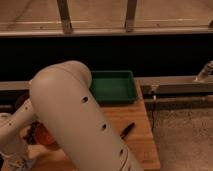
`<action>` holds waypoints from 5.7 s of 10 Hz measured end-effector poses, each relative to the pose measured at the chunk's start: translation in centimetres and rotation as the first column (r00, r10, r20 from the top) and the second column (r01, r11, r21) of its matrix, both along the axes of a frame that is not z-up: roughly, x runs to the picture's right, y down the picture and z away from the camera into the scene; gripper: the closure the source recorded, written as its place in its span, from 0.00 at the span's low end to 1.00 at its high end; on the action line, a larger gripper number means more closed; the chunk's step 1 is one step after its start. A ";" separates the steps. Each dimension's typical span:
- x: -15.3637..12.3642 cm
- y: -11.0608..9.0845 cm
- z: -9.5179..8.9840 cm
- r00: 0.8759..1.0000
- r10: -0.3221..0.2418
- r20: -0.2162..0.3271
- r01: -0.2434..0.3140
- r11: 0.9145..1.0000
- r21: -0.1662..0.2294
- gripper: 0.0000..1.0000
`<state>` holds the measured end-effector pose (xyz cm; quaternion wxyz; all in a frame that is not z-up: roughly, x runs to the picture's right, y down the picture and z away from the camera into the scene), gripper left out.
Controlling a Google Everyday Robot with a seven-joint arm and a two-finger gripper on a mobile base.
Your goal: Wipe table surface with towel
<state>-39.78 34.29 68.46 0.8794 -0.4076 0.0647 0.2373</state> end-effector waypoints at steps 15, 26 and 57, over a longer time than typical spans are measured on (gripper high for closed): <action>19.9 -21.4 -0.8 0.895 0.327 -0.305 -0.239 0.926 0.291 1.00; 28.9 -20.2 4.6 0.787 0.403 -0.467 -0.314 0.913 0.258 1.00; 46.5 -19.0 18.6 0.546 0.527 -0.652 -0.530 0.820 0.219 1.00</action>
